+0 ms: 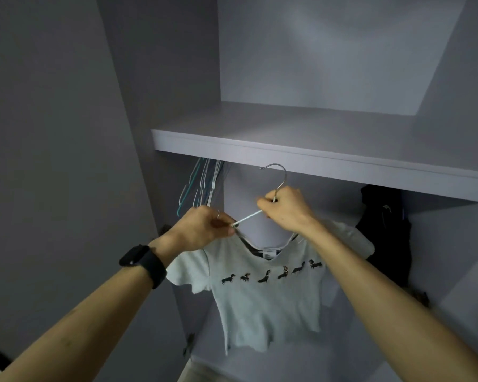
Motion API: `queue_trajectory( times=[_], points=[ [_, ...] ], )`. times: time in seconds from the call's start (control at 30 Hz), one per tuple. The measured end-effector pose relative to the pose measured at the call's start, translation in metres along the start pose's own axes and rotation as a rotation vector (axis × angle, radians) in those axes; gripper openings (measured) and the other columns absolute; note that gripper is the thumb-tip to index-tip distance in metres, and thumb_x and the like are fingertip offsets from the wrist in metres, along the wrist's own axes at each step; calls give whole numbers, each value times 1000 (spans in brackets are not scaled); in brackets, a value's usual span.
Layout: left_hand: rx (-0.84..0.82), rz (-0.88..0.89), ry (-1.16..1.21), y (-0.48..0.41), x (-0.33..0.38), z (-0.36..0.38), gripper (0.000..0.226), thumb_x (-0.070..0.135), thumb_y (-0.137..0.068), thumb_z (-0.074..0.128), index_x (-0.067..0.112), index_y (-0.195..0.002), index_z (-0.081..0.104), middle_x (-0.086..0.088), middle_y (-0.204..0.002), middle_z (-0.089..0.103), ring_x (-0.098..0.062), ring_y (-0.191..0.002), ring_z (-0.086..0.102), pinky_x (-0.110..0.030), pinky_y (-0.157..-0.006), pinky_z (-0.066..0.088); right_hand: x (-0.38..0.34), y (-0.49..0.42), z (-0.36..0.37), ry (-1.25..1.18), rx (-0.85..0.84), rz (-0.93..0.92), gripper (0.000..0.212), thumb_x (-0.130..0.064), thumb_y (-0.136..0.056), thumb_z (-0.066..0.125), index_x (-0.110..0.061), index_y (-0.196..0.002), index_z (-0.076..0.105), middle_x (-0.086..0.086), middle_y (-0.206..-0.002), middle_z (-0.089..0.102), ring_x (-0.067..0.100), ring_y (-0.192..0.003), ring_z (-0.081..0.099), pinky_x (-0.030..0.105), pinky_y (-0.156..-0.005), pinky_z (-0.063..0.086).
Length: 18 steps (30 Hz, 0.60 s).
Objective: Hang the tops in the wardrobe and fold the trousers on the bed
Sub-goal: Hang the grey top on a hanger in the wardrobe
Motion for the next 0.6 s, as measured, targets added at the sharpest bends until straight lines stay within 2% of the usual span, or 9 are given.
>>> queue_trajectory(
  times=[0.07, 0.13, 0.23, 0.3, 0.37, 0.43, 0.5, 0.53, 0.6],
  points=[
    [-5, 8, -20, 0, -2, 4, 14, 34, -88, 77, 35, -102, 79, 26, -98, 73, 17, -92, 61, 2, -78, 39, 8, 1, -3, -43, 69, 28, 50, -38, -93, 59, -12, -51, 57, -6, -41, 49, 6, -43, 47, 14, -48, 34],
    [3, 16, -15, 1, -3, 4, 13, 33, -88, 78, 36, -100, 80, 28, -94, 72, 17, -90, 61, 2, -78, 40, 14, 5, -1, -71, 70, 53, 54, -43, -97, 58, -10, -55, 60, -4, -43, 52, 8, -46, 50, 21, -56, 40],
    [-6, 29, -82, -1, 6, 10, 11, 38, -90, 75, 36, -100, 79, 19, -91, 74, 4, -88, 66, -12, -80, 48, 12, 17, 6, -83, 27, 67, 56, -47, -100, 55, -7, -62, 65, 4, -52, 59, 16, -53, 54, 31, -61, 42],
    [-35, 53, -99, -6, 22, 23, 13, 41, -93, 69, 33, -102, 75, 13, -91, 74, -2, -87, 67, -22, -82, 52, 1, 25, 15, -122, -29, 26, 52, -50, -99, 55, -13, -66, 70, -7, -54, 62, 5, -54, 57, 27, -61, 44],
    [-24, 70, -81, -13, 38, 34, 12, 38, -97, 62, 32, -88, 67, 12, -83, 74, -6, -81, 69, -27, -79, 54, -7, 32, 19, -246, -56, -10, 49, -57, -94, 56, -15, -75, 73, -7, -68, 71, 5, -69, 67, 27, -69, 51],
    [54, 64, -66, -17, 43, 33, 24, 35, -101, 59, 36, -76, 60, 12, -74, 72, -6, -72, 68, -24, -70, 53, 5, 38, 9, -367, 12, -7, 41, -57, -92, 58, -19, -89, 73, -7, -84, 75, 8, -85, 70, 25, -78, 52],
    [99, 36, -24, -16, 36, 24, 27, 30, -101, 60, 38, -76, 60, 13, -72, 70, -4, -65, 66, -16, -63, 49, 36, 48, -5, -291, 80, 3, 26, -50, -97, 60, -29, -106, 72, -18, -100, 73, 0, -97, 66, 19, -89, 46],
    [106, 17, 2, -13, 29, 21, 27, 28, -101, 61, 39, -77, 61, 13, -73, 71, -3, -64, 66, -12, -60, 48, 53, 54, -6, -217, 51, 23, 24, -47, -98, 60, -32, -112, 71, -20, -106, 72, 1, -102, 65, 22, -94, 45],
    [84, -10, 33, -8, 19, 20, 24, 28, -101, 62, 39, -80, 63, 14, -75, 72, 1, -65, 66, -8, -59, 46, 81, 69, 9, -154, -81, 66, 21, -43, -98, 62, -31, -110, 74, -20, -103, 73, 5, -101, 67, 28, -96, 49]
  ],
)
Point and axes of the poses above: each hand's wrist, its own y-axis away from the middle knuckle, its own z-axis out of the palm, x = y × z, the point moved 7 cm from there along -y, towards the middle knuckle
